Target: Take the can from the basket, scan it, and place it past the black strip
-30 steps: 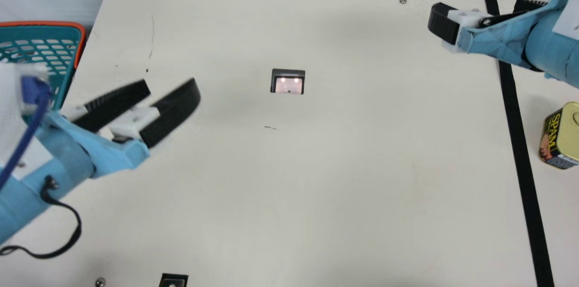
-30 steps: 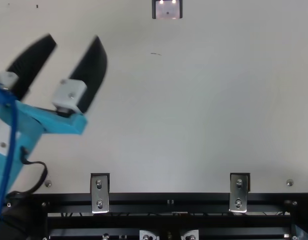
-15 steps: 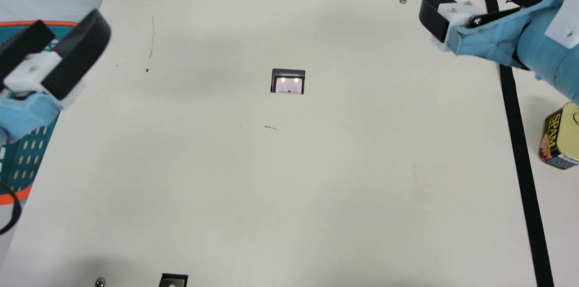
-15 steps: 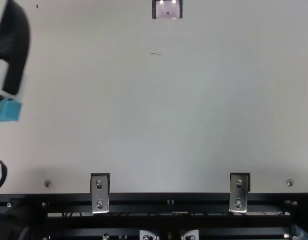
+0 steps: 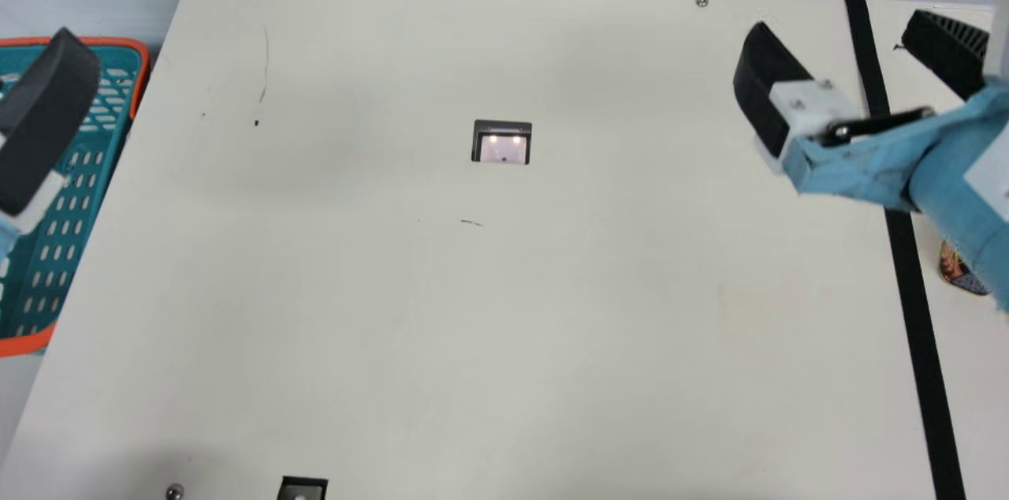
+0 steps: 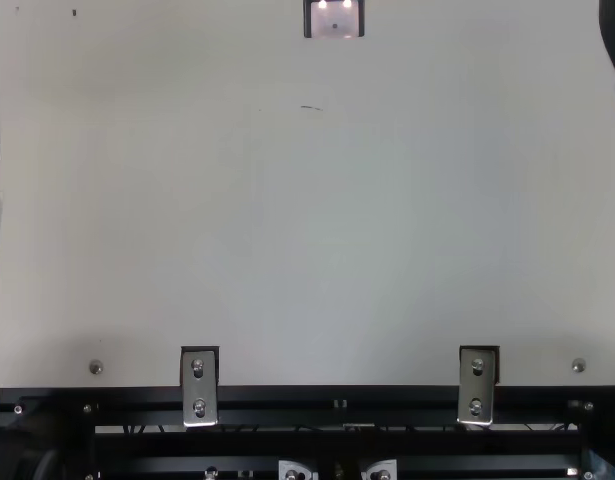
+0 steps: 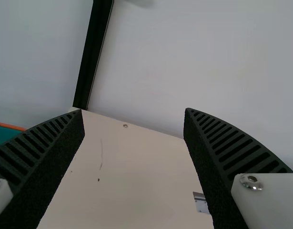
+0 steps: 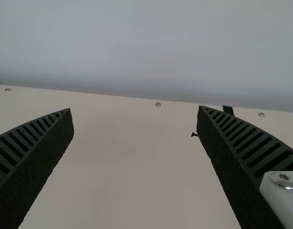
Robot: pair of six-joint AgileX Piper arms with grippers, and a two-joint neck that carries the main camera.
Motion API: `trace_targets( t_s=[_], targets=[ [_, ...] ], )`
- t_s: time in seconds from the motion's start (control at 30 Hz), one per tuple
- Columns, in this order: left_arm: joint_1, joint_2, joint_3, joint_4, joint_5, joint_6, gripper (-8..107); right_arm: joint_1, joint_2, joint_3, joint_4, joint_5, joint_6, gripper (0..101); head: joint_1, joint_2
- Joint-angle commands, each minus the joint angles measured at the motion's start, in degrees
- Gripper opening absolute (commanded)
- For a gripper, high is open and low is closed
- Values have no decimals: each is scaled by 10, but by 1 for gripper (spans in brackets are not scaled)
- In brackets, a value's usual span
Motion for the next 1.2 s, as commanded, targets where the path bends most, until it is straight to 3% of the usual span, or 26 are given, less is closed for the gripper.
trace_targets(
  t_s=[0.0,0.53,0.9,1.17],
  targets=[
    [-1,-25,6,-10,10,10,90,0,-35,27,-1,-1,1,101,-3,7],
    [-2,-183,48,-100,142,98,90,-12,-254,163,1,56,23,101,-3,7],
    [35,-303,74,-198,252,222,90,-19,-403,241,13,103,32,101,-3,7],
    [68,-304,103,-266,224,347,90,-19,-482,294,26,111,35,101,-3,7]
  ],
)
